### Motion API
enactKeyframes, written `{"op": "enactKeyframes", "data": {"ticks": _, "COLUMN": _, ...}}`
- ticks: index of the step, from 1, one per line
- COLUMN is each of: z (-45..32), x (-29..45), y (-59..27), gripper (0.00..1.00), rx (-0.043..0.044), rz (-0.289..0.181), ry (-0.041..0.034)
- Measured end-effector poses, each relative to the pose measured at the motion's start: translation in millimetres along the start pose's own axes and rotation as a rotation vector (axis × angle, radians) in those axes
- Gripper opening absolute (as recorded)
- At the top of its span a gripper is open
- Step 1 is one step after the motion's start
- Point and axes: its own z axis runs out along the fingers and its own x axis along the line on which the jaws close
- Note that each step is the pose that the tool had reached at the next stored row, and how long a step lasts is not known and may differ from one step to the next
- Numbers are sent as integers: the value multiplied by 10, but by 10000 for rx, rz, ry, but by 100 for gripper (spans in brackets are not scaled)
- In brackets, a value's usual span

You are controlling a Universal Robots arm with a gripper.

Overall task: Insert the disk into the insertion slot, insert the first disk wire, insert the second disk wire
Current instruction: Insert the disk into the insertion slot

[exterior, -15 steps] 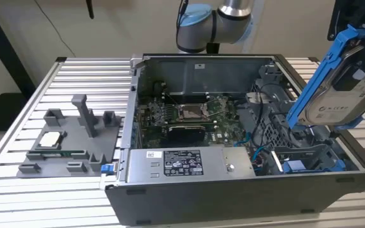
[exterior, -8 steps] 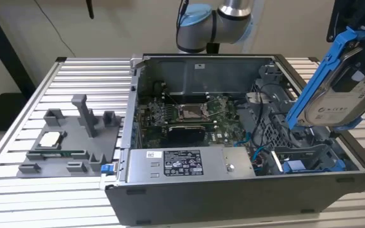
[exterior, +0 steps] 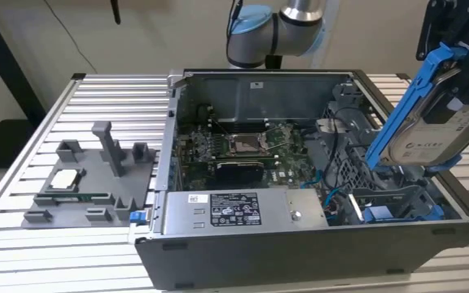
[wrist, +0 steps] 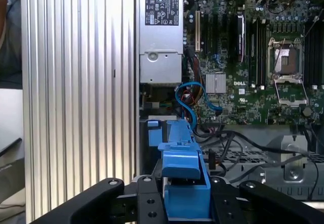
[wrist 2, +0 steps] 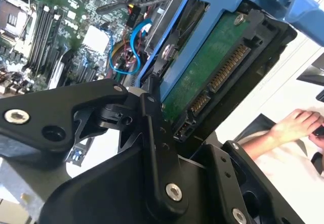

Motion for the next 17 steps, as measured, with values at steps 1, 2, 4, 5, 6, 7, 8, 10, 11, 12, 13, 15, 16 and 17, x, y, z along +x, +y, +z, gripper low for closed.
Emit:
{"op": "enactKeyframes", "data": {"ticks": 1, "z": 11, "x": 0, "y": 0, "gripper": 33, "rx": 0, "rz": 0, "ry": 0}}
{"op": "enactKeyframes", "data": {"ticks": 2, "z": 22, "x": 0, "y": -1, "gripper": 33, "rx": 0, "rz": 0, "ry": 1}}
{"op": "enactKeyframes", "data": {"ticks": 4, "z": 47, "x": 0, "y": -2, "gripper": 33, "rx": 0, "rz": -1, "ry": 2}}
{"op": "enactKeyframes", "data": {"ticks": 5, "z": 62, "x": 2, "y": -3, "gripper": 33, "rx": 0, "rz": -2, "ry": 3}}
{"op": "enactKeyframes", "data": {"ticks": 6, "z": 78, "x": 3, "y": -3, "gripper": 33, "rx": 0, "rz": -2, "ry": 1}}
{"op": "enactKeyframes", "data": {"ticks": 7, "z": 95, "x": 6, "y": -4, "gripper": 33, "rx": 0, "rz": -2, "ry": 0}}
{"op": "enactKeyframes", "data": {"ticks": 8, "z": 111, "x": 8, "y": -5, "gripper": 33, "rx": 0, "rz": -3, "ry": 1}}
{"op": "enactKeyframes", "data": {"ticks": 10, "z": 140, "x": 10, "y": -7, "gripper": 33, "rx": 0, "rz": -5, "ry": 2}}
{"op": "enactKeyframes", "data": {"ticks": 11, "z": 154, "x": 10, "y": -8, "gripper": 33, "rx": 0, "rz": -6, "ry": 1}}
{"op": "enactKeyframes", "data": {"ticks": 12, "z": 168, "x": 11, "y": -9, "gripper": 33, "rx": 0, "rz": -8, "ry": 0}}
{"op": "enactKeyframes", "data": {"ticks": 13, "z": 179, "x": 11, "y": -9, "gripper": 33, "rx": 0, "rz": -9, "ry": 2}}
{"op": "enactKeyframes", "data": {"ticks": 15, "z": 206, "x": 11, "y": -10, "gripper": 33, "rx": 0, "rz": -11, "ry": 1}}
{"op": "enactKeyframes", "data": {"ticks": 16, "z": 219, "x": 12, "y": -11, "gripper": 33, "rx": 0, "rz": -12, "ry": 2}}
{"op": "enactKeyframes", "data": {"ticks": 17, "z": 231, "x": 12, "y": -12, "gripper": 33, "rx": 0, "rz": -13, "ry": 1}}
